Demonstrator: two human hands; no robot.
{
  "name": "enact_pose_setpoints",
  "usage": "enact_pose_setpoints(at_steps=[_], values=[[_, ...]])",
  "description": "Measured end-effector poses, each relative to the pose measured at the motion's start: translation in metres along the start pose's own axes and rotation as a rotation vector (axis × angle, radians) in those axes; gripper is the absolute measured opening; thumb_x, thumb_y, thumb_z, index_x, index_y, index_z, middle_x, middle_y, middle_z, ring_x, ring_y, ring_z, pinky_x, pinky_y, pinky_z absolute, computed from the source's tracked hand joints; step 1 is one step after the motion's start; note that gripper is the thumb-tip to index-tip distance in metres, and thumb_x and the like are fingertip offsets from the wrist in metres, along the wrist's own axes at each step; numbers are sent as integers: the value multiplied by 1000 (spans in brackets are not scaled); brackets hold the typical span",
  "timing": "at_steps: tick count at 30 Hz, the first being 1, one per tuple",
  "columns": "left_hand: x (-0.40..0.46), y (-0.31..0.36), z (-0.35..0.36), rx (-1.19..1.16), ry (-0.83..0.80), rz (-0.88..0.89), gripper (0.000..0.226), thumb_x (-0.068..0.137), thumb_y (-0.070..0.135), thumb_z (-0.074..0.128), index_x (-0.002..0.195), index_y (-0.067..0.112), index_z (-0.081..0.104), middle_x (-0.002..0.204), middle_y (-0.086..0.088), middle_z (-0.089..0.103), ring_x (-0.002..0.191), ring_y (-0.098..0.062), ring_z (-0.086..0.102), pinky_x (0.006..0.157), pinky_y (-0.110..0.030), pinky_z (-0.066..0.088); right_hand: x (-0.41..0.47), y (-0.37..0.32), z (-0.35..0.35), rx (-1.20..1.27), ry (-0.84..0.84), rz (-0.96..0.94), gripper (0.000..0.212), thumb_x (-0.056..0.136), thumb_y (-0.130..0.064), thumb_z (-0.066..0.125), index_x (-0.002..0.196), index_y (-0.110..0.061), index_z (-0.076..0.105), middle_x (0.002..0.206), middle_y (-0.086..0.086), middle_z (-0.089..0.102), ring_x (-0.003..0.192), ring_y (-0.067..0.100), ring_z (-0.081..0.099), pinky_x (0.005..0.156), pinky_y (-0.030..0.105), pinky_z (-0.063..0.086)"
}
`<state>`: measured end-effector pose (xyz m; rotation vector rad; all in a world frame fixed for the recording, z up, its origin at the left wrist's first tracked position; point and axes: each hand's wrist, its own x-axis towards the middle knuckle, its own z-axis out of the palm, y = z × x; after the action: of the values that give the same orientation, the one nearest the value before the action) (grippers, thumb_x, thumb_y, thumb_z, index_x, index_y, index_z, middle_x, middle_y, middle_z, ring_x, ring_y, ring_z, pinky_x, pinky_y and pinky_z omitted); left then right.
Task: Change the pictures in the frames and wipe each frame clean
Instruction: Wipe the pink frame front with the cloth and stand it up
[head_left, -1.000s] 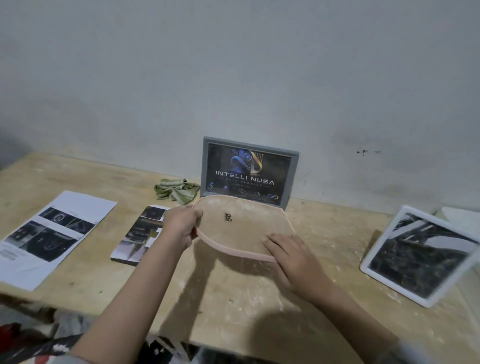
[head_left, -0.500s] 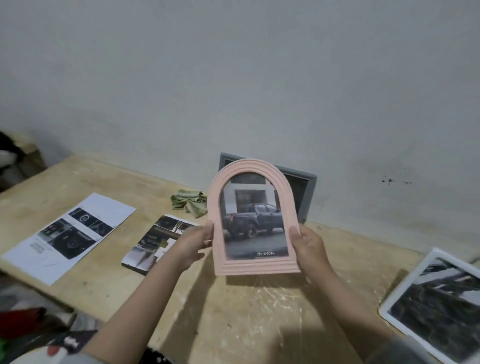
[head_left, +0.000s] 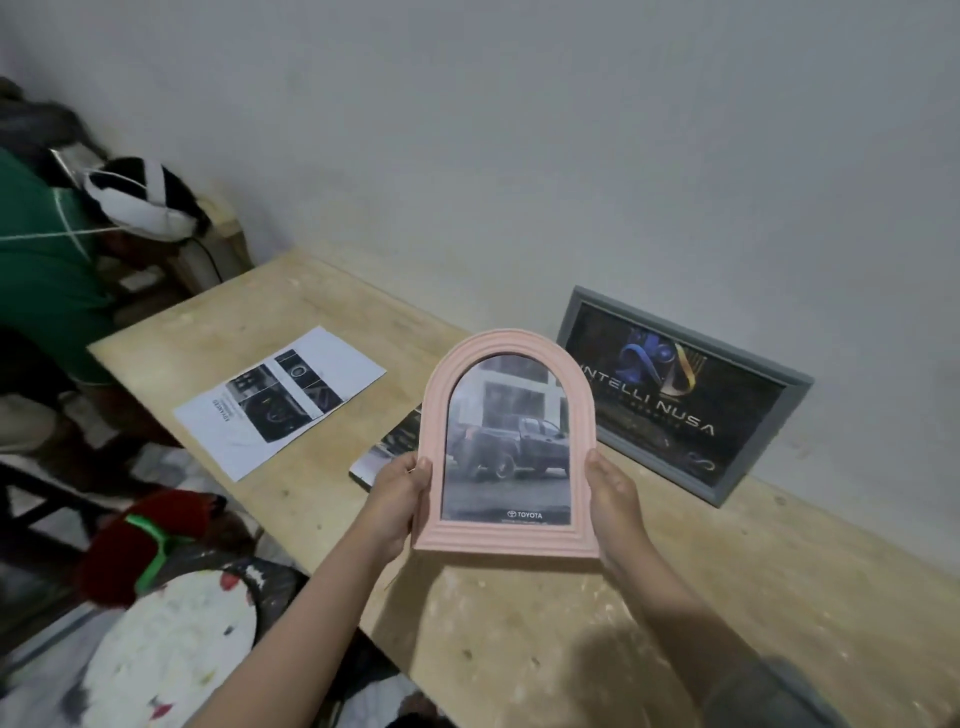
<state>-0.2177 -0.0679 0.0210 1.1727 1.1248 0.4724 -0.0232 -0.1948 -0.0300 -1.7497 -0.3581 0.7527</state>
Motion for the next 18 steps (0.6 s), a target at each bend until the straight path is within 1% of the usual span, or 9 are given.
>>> enact_pose_setpoints(at_steps=[1,2,4,6,8,9,12,15,18], values=[[6,-1,-8,-5,39,4,27,102,17,40,100,1,62,96,-18,68,90,-33,64,86,-42,51,7,1,10,-19,-24,11,39,81,-69,45,95,-42,67,98,-15,69,104,23,62,101,49,43],[10,0,-16,-3,84,12,26,102,16,40,94,3,61,90,-17,66,83,-32,63,77,-36,54,14,1,22,-35,-55,15,43,79,-72,44,97,-41,68,95,-13,72,99,23,65,96,50,46],[22,4,-38,16,178,16,28,101,14,40,80,8,57,72,-12,56,62,-22,51,53,-24,45,25,-7,48,-104,-100,-6,49,78,-74,40,98,-38,67,87,-7,73,85,23,69,85,50,53],[36,7,-63,40,241,16,29,101,16,40,76,11,55,68,-8,49,59,-19,44,51,-26,36,43,-14,74,-197,-73,-54,49,78,-69,38,87,-30,65,81,-3,71,80,25,68,79,51,54],[51,10,-84,30,297,15,29,101,18,40,79,11,56,68,-8,51,58,-19,45,52,-28,35,57,-29,96,-306,-47,-95,39,82,-58,42,89,-26,63,89,-4,68,89,27,64,83,48,52],[61,12,-96,16,324,8,28,102,18,39,81,11,57,66,-7,52,57,-19,45,51,-27,36,67,-35,109,-377,-43,-124,31,87,-48,45,100,-25,63,101,-1,66,97,27,62,86,43,50],[83,19,-121,-15,379,-25,27,101,18,39,83,10,57,62,-6,51,52,-20,46,47,-26,35,107,-46,137,-671,-59,-277,38,93,-26,51,128,-10,50,125,11,55,114,29,52,91,36,43],[102,24,-135,-10,387,-45,25,101,18,38,85,7,52,58,-8,44,46,-18,41,42,-23,32,150,-50,155,-916,-101,-354,46,90,-27,52,130,-8,42,132,17,46,121,34,43,97,41,39],[121,25,-143,-60,377,-70,25,101,18,37,80,9,49,49,-4,38,37,-16,36,36,-21,27,184,-52,169,-1086,-124,-287,66,86,-33,55,142,-12,27,149,15,28,137,35,27,110,49,29]])
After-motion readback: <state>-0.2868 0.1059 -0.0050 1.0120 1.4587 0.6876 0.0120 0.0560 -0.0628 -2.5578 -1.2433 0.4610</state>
